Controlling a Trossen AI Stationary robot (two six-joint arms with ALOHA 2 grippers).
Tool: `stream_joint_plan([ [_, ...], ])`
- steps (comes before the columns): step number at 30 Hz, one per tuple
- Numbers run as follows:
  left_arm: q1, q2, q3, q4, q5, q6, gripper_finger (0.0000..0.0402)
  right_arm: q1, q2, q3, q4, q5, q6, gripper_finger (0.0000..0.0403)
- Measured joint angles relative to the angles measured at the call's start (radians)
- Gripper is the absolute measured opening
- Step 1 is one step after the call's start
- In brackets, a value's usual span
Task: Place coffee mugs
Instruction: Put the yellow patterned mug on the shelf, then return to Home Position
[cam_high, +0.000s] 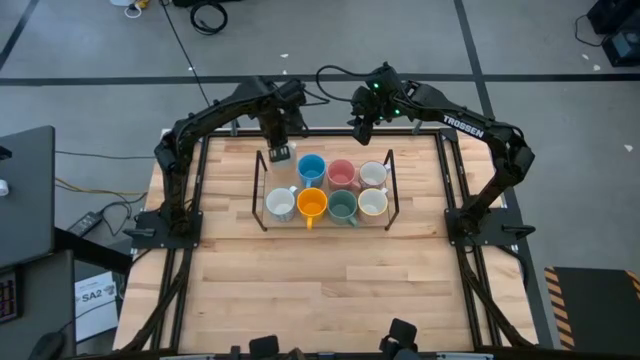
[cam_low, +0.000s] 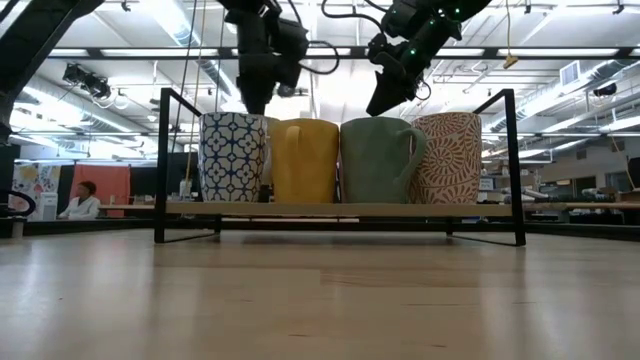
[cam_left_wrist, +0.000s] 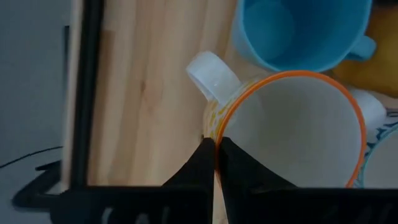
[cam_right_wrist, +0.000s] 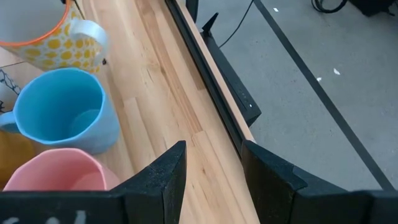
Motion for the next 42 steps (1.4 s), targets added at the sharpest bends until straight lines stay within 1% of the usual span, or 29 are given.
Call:
stream_joint_plan([
  [2,0.0,-0.001,-0.03,0.002,0.019,-0.019,0.0014,0.0,0.0,0.0,-0.005,0.0,0.0,0.0161],
  [7,-0.001,0.0,-0.119,0.014,0.017,-0.021,0.0014,0.0,0.0,0.0,-0.011,0.0,-0.007,0.0161],
  [11,-0.005,0.0,-0.161,0.037,0.015,-0.021,0.0014,0.0,0.0,0.0,-0.011,0.0,-0.007,0.0161],
  [22,-0.006,-0.002,-0.171,0.042,0.017,-0.024,0.0024,0.0,0.0,0.0,-0.011,0.0,-0.007,0.0161],
  [33,-0.006,-0.001,-0.172,0.047,0.016,-0.026,0.0065,0.0,0.0,0.0,-0.01,0.0,-0.007,0.0161],
  [36,-0.006,-0.001,-0.172,0.047,0.016,-0.026,0.0083,0.0,0.0,0.0,-0.01,0.0,-0.007,0.0161],
  [42,-0.006,-0.001,-0.172,0.047,0.016,-0.026,0.0135,0.0,0.0,0.0,-0.01,0.0,-0.007,0.0161],
])
